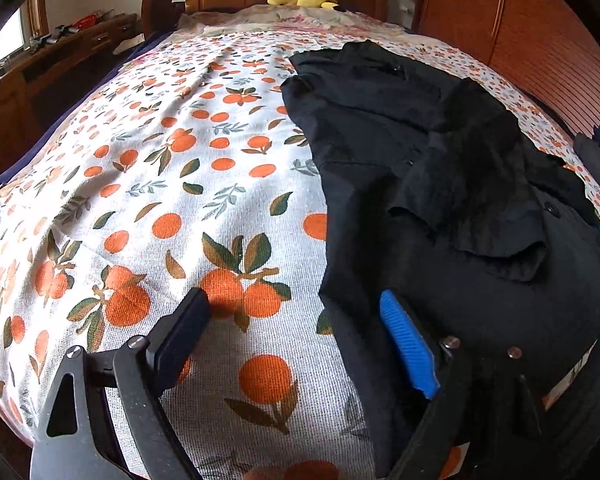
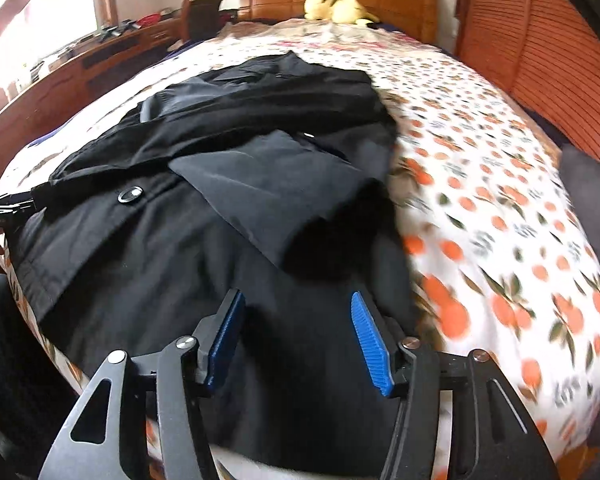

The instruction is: Fold large clothes

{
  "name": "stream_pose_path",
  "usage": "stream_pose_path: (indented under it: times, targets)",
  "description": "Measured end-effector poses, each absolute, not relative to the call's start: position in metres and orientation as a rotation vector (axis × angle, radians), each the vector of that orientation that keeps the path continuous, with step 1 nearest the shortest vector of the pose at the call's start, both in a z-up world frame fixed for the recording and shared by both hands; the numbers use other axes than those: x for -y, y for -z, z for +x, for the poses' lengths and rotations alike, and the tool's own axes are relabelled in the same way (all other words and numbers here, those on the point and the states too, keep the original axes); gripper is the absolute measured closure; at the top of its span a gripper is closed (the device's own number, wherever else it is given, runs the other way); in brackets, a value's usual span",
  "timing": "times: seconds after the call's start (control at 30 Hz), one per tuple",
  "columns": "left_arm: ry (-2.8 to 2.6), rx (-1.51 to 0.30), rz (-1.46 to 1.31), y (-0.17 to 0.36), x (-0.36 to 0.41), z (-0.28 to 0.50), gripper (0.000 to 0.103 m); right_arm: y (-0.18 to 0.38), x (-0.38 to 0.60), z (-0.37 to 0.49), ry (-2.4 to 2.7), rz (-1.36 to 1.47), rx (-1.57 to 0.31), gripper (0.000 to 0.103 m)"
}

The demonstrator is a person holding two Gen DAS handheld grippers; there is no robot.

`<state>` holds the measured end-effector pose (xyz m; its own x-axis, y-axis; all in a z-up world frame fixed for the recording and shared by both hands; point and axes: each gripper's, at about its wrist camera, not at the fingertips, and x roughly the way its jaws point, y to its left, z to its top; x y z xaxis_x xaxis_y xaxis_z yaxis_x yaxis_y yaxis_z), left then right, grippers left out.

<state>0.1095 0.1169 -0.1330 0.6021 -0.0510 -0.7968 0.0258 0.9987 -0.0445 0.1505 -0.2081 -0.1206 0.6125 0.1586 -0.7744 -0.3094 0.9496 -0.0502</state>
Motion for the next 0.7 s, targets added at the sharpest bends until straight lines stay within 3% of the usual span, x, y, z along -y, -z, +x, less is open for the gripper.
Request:
stream_pose_path:
  times: [0.7]
  targets:
    - [0.069, -0.893, -0.028, 0.126, -0.116, 0.089, 0.015, 0.132, 0.241, 0.142, -0.208, -0.086, -0.892, 0.039]
